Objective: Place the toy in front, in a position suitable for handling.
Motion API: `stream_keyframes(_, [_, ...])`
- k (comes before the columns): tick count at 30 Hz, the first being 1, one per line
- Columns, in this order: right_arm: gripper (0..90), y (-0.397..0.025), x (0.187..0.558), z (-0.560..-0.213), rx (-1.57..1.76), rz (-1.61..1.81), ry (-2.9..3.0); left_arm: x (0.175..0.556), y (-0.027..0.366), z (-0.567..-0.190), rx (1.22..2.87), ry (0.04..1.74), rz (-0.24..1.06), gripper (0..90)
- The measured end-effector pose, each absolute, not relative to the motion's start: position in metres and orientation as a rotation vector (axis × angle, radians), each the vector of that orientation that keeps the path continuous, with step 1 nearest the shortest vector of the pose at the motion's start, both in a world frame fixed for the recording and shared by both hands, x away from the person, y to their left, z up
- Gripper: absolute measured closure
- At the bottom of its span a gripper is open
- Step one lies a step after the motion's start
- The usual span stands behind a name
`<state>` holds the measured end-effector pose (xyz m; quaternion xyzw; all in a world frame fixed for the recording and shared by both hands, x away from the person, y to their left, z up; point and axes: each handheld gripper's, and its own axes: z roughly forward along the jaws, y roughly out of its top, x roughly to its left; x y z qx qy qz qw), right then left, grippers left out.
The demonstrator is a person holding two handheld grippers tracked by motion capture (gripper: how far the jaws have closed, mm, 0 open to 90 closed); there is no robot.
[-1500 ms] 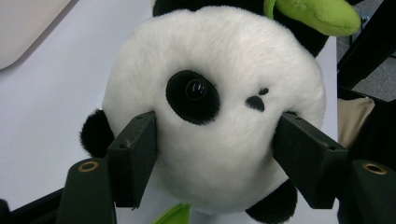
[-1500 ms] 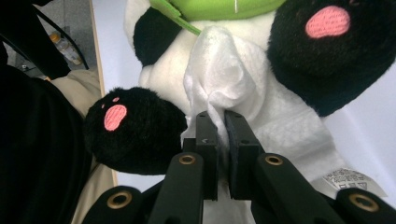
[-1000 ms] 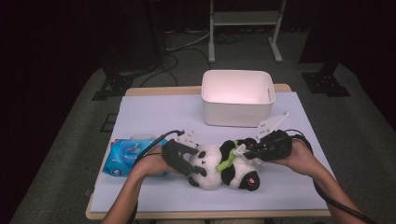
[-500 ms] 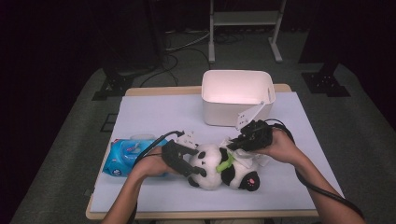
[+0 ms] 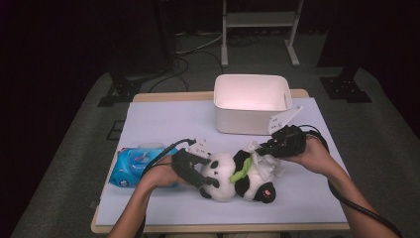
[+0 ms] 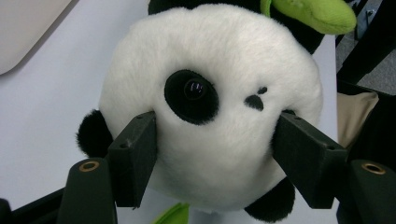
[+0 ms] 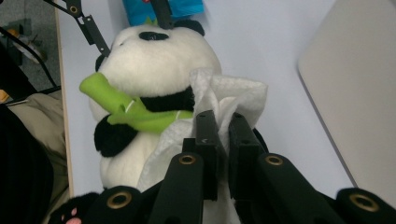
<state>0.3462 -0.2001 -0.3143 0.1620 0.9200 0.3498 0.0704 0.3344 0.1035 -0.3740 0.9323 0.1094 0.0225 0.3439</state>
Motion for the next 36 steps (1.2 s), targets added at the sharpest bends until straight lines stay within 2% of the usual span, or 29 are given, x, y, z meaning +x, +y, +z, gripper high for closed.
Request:
stream_keyframes(17, [83.8, -0.247, 0.337, -0.327, 0.631, 1.091, 2.728, 0.337, 0.103, -0.373, 2.432, 0.286, 0.05, 31.3])
stream_keyframes(36, [83.8, -0.209, 0.349, -0.319, 0.514, 1.069, 2.779, 0.339, 0.104, -0.374, 2.417, 0.3, 0.034, 31.4])
